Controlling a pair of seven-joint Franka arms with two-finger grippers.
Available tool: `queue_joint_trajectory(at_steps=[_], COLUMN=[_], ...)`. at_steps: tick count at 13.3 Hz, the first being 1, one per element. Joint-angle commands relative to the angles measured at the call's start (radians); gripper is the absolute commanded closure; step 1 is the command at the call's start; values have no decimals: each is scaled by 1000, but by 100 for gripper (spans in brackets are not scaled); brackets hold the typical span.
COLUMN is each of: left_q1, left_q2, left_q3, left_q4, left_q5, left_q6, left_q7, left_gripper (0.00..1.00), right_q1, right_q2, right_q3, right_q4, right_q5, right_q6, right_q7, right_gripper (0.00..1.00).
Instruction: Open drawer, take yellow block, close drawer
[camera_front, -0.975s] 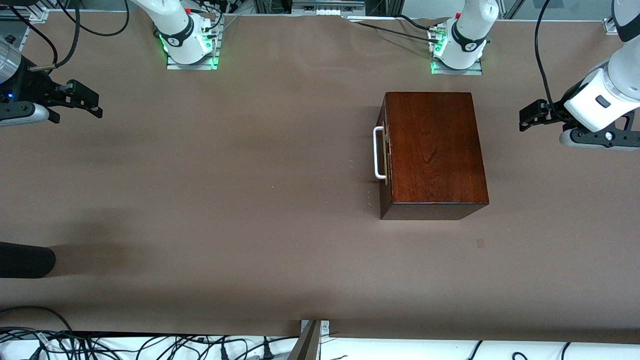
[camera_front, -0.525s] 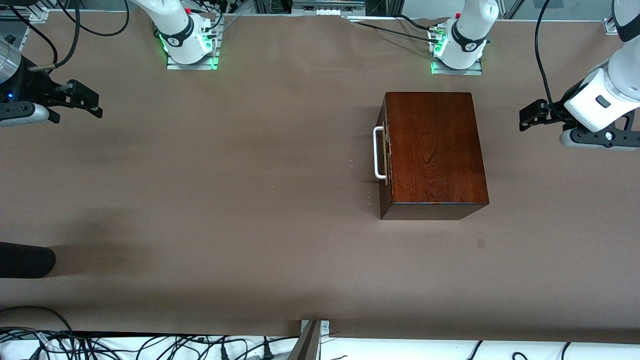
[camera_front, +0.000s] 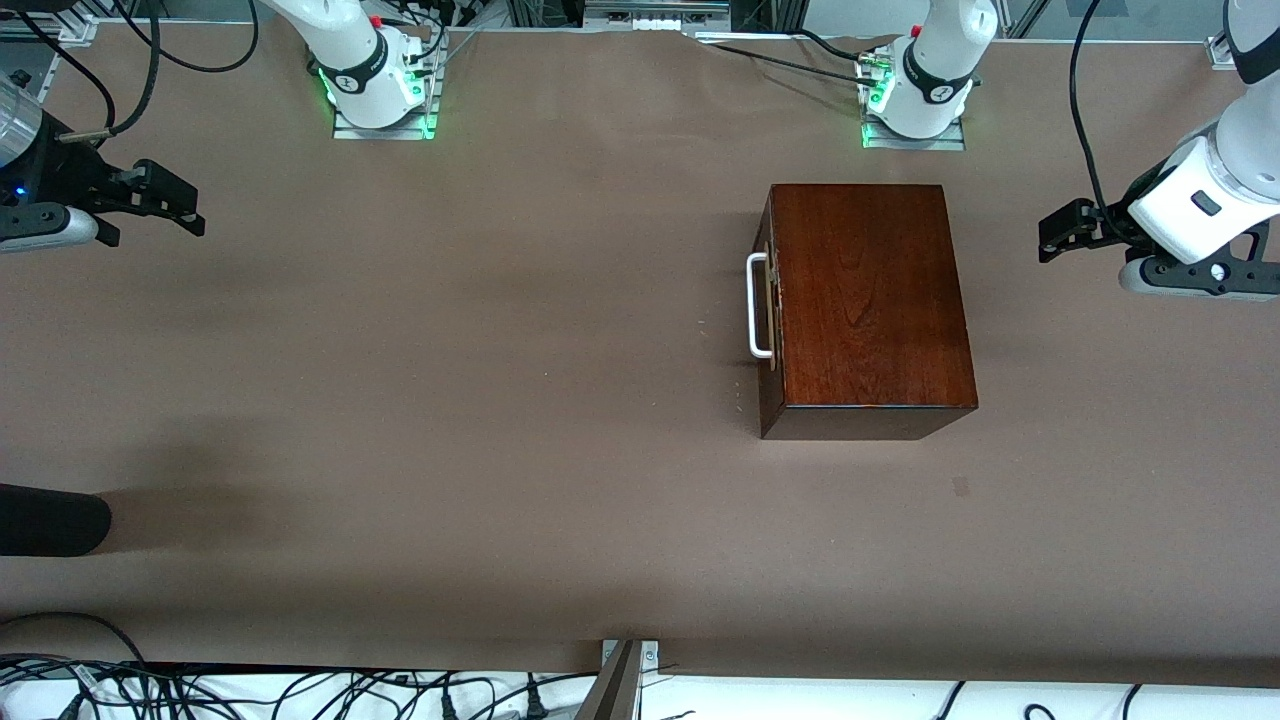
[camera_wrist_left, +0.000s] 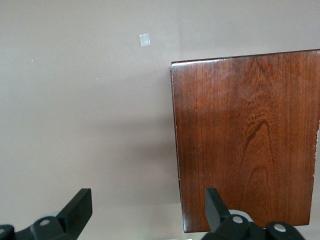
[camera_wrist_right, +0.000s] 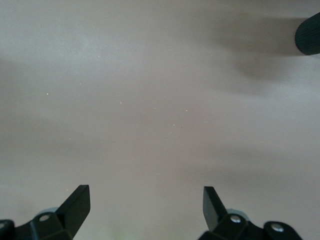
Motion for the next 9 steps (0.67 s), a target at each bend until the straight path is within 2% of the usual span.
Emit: queue_joint_trajectory(at_steps=[1,5,9], left_q1=[-26,-87,-249], left_q2=[20,80,181], left_q3=[-20,-115,-129], left_q4=[78,119,139], left_q5=[-4,-24,-12], left_q6=[-53,-67,-59], left_q7=[-1,-177,-424], left_gripper=[0,0,0], right_q1=[-3,-3,-3], right_q2=[4,4,4], right_q3=[-3,-3,-3], right_q4=[20,20,20], right_q5=[17,17,17], right_q6=[-16,-16,-16], right_q7=[-4,-4,-4], right_gripper=[0,0,0])
